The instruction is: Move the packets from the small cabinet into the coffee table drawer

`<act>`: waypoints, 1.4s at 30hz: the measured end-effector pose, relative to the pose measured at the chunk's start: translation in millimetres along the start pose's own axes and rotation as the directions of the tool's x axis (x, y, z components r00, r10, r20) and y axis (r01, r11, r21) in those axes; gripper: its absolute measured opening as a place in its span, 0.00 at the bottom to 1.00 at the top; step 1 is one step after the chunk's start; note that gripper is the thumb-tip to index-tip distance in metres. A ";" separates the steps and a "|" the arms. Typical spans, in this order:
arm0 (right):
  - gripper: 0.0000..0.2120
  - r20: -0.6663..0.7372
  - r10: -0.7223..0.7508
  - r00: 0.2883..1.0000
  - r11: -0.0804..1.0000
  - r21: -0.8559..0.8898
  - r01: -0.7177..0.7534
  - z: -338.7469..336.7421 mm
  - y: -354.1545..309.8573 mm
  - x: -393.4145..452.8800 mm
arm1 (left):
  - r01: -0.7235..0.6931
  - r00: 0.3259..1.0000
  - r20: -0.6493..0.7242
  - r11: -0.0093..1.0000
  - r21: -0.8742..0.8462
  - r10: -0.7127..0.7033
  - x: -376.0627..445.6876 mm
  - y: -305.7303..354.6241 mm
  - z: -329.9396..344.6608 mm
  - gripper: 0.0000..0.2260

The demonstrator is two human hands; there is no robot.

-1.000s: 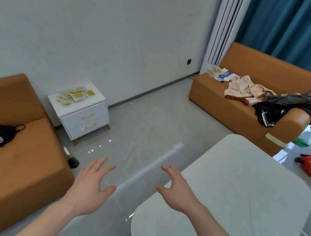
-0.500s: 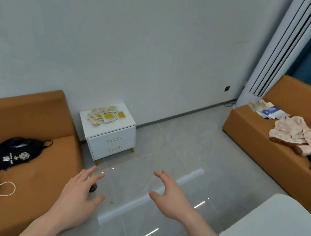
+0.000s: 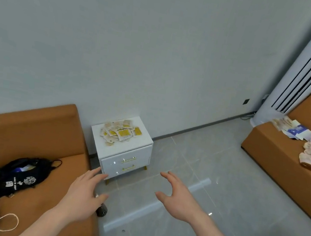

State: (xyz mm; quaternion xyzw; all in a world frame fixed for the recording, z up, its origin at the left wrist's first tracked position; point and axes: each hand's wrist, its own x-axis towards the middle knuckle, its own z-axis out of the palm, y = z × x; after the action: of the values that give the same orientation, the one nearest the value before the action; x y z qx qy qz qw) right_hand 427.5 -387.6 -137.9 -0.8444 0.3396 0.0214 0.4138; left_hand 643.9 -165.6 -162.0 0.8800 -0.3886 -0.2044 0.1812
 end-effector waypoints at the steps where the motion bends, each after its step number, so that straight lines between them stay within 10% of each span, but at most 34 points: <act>1: 0.32 -0.003 0.015 1.000 1.000 0.011 -0.015 -0.2 -2.7 8.9 | -0.001 1.000 0.011 1.000 0.001 0.001 12.8 -2.9 -5.2 0.27; 23: 0.32 0.168 0.011 0.986 0.994 -0.105 0.007 -93.0 -20.4 387.7 | 0.192 0.981 0.041 0.979 -0.062 -0.189 352.7 -28.4 -54.7 0.27; 42: 0.35 0.308 0.165 0.937 0.962 -0.259 -0.085 18.5 -52.7 716.8 | 0.327 0.875 0.377 0.945 0.001 -0.304 639.8 -176.4 -51.8 0.28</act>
State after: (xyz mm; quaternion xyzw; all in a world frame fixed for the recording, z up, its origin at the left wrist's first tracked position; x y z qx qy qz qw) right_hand 1014.0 -750.3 -341.4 -0.8497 0.3145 0.2287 0.3562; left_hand 1170.5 -530.7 -342.3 0.8707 -0.2605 -0.4061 0.0959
